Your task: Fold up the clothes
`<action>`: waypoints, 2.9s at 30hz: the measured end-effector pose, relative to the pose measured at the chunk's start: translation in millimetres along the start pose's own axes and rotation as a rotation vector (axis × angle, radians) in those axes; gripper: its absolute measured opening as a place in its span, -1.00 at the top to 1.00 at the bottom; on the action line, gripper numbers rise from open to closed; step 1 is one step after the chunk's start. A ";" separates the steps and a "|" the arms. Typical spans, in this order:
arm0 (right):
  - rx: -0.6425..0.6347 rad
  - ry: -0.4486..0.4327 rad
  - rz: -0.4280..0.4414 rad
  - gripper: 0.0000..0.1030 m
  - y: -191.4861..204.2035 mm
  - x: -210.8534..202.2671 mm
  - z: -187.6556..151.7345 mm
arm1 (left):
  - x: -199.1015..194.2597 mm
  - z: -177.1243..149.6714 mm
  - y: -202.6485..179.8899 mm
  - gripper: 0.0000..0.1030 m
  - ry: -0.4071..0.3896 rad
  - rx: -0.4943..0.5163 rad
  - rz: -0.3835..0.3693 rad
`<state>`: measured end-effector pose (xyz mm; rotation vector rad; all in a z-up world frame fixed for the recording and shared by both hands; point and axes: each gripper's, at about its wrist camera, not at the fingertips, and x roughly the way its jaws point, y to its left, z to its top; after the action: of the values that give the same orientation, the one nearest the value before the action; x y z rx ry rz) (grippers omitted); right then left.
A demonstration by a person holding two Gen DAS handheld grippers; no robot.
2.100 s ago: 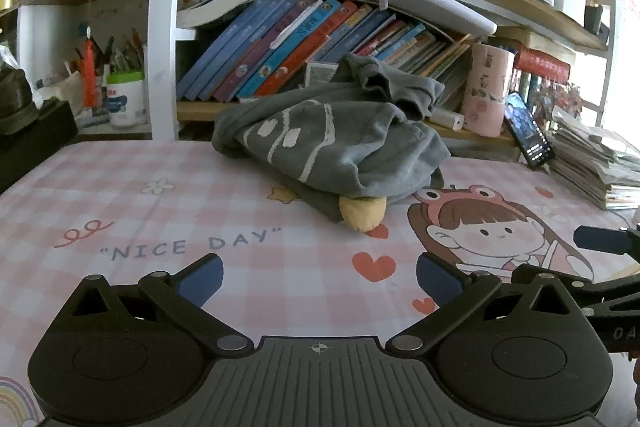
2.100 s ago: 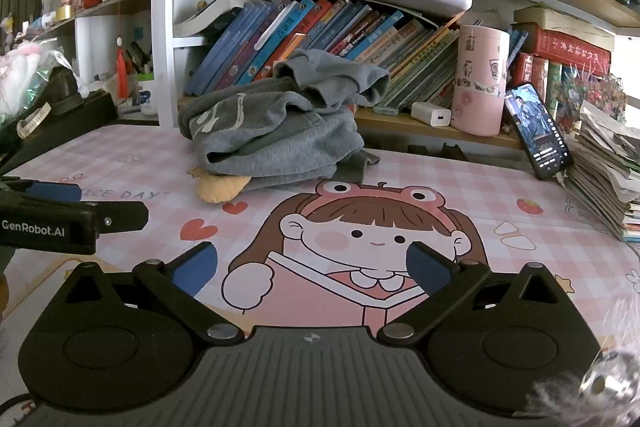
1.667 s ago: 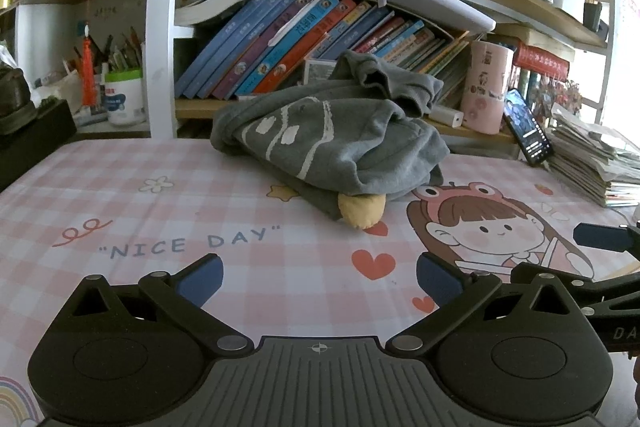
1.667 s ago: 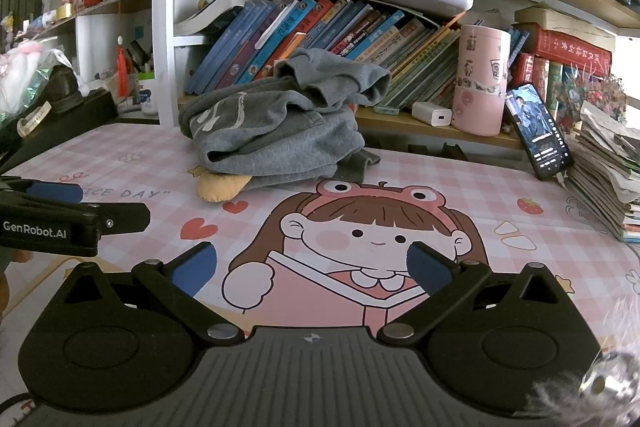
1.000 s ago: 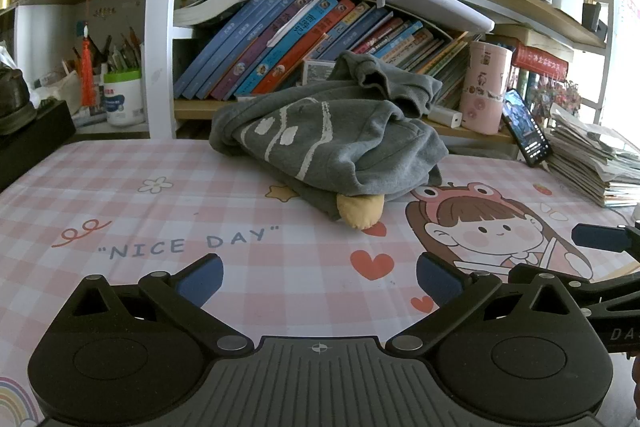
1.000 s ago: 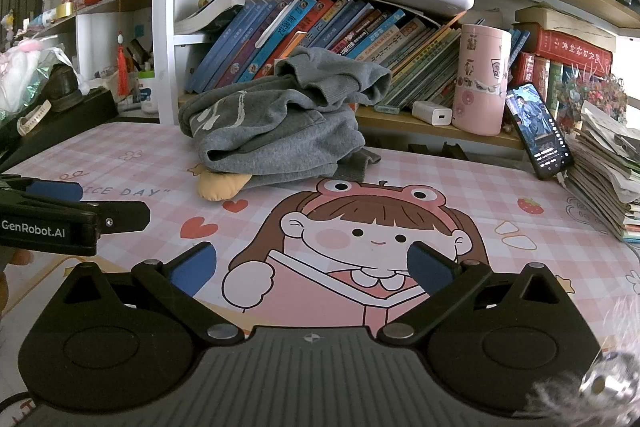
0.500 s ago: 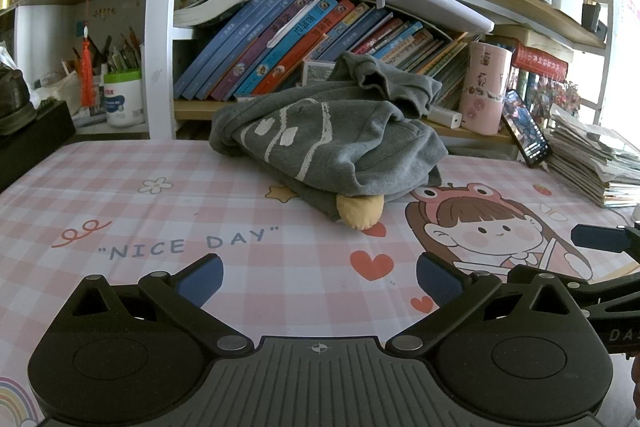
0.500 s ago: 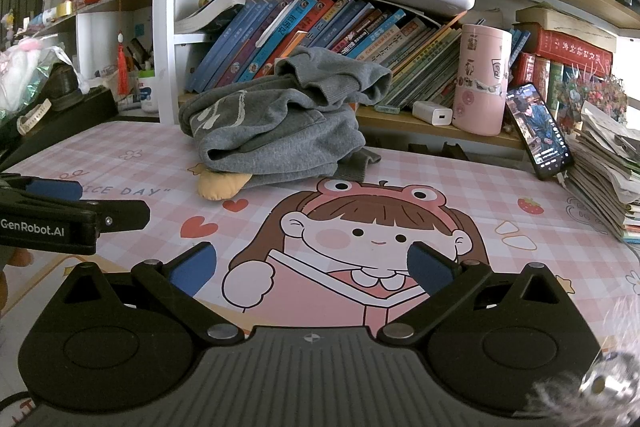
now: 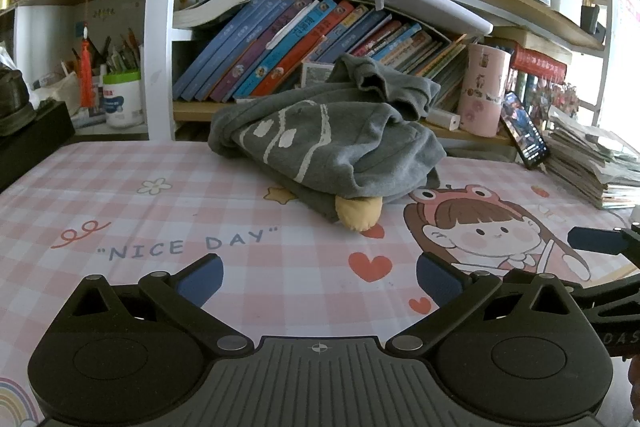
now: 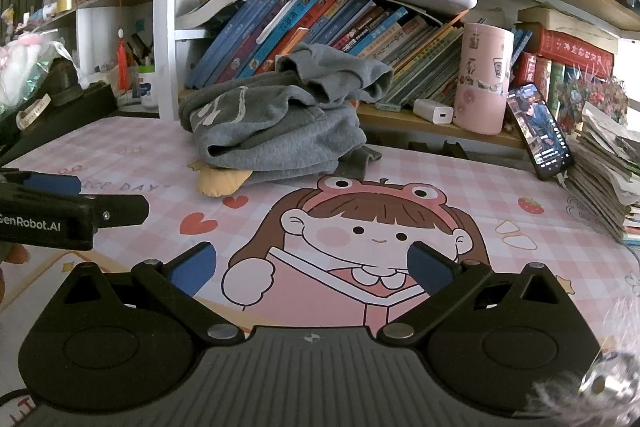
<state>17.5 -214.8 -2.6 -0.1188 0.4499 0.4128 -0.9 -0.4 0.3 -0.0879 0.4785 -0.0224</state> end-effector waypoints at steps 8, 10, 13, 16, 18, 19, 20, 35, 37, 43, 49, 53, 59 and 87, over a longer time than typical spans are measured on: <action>-0.015 -0.001 -0.012 -0.99 2.6 -0.1 -0.3 | -1.2 1.1 0.5 -1.00 -0.004 -0.006 -0.010; -0.017 -0.002 -0.014 -1.00 2.9 -0.4 -0.3 | -1.4 1.1 0.9 -1.00 -0.003 -0.007 -0.011; -0.016 0.000 -0.009 -1.00 2.5 0.0 0.1 | -2.1 1.6 1.2 -1.00 -0.005 -0.011 -0.016; -0.014 0.004 -0.001 -1.00 1.9 0.6 0.7 | -3.4 1.9 0.7 -1.00 -0.009 -0.011 -0.021; -0.012 0.006 0.003 -1.00 1.5 1.0 1.1 | -3.9 2.0 0.4 -1.00 -0.010 -0.011 -0.026; -0.012 0.007 0.006 -1.00 1.3 1.2 1.3 | -3.8 2.1 0.4 -1.00 -0.010 -0.011 -0.028; -0.011 0.008 0.008 -1.00 1.1 1.4 1.5 | -3.6 2.3 0.4 -1.00 -0.010 -0.012 -0.031; -0.143 0.028 0.098 -0.99 6.6 20.7 26.4 | 0.5 2.3 9.3 -1.00 0.004 -0.062 -0.039; -0.151 0.026 0.102 -0.99 5.5 26.6 28.7 | 1.6 2.1 9.8 -1.00 0.008 -0.062 -0.033; -0.157 0.008 0.127 -0.99 0.8 44.1 34.0 | 3.2 2.0 16.5 -1.00 -0.007 -0.094 -0.048; -0.141 -0.019 0.177 -0.99 -5.2 55.3 37.1 | 12.6 2.3 22.2 -1.00 0.019 -0.136 -0.062; -0.080 -0.026 0.198 -0.99 -20.5 54.0 30.9 | 18.0 1.1 29.1 -1.00 0.043 -0.189 -0.061; -0.035 -0.063 0.191 -0.99 -30.5 46.9 28.1 | 20.3 1.2 28.7 -1.00 0.041 -0.205 0.016; 0.140 -0.046 0.148 -0.99 -65.1 54.7 28.0 | 125.4 48.7 2.1 0.31 0.060 -0.429 0.005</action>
<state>100.3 -248.7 -0.5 0.0603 0.4420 0.5264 132.8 0.4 -14.3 -0.5080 0.5373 0.0829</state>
